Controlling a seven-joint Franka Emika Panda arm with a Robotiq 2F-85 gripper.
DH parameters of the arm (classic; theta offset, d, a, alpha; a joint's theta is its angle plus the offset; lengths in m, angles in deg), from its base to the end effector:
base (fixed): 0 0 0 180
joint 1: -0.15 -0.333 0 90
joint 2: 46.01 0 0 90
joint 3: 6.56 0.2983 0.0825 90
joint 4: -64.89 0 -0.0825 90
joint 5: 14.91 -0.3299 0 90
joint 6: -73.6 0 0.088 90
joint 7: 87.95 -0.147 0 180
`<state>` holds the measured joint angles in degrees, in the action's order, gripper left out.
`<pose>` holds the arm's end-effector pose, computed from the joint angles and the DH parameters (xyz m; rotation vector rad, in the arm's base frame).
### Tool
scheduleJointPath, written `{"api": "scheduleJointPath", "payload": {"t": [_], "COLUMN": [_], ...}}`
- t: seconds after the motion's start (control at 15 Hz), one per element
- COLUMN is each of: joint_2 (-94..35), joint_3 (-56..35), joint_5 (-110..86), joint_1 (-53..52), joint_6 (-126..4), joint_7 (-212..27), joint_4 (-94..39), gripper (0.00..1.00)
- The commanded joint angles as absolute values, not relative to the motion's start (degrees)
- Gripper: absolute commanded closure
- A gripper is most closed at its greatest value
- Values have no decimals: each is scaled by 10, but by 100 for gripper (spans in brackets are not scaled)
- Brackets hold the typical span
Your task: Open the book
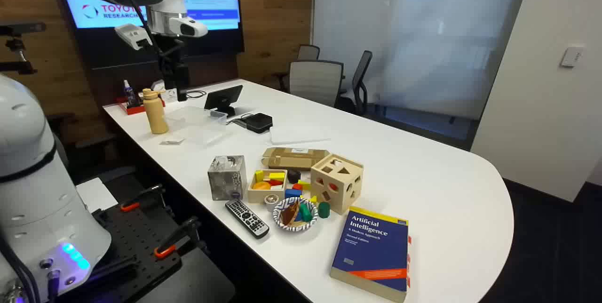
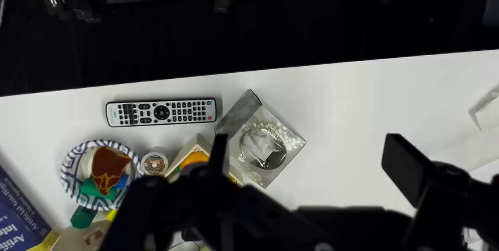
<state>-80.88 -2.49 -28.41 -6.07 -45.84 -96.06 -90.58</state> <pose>0.3015 0.0728 0.3800 -2.9792 0.1391 0.0654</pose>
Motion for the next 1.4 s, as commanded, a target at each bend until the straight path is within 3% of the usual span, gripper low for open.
{"api": "scheduleJointPath", "payload": {"t": [0.0,0.27,0.67,1.0,1.33], "joint_2": [-809,-805,-768,-694,-560], "joint_3": [-22,-16,-48,-144,-271], "joint_5": [-286,-273,-87,24,-44], "joint_1": [-57,-50,57,152,149], "joint_6": [-457,-461,-554,-656,-734], "joint_7": [-959,-967,-939,-869,-708], "joint_4": [-905,-903,-876,-810,-696], "gripper": [0,0,0,0,0]}}
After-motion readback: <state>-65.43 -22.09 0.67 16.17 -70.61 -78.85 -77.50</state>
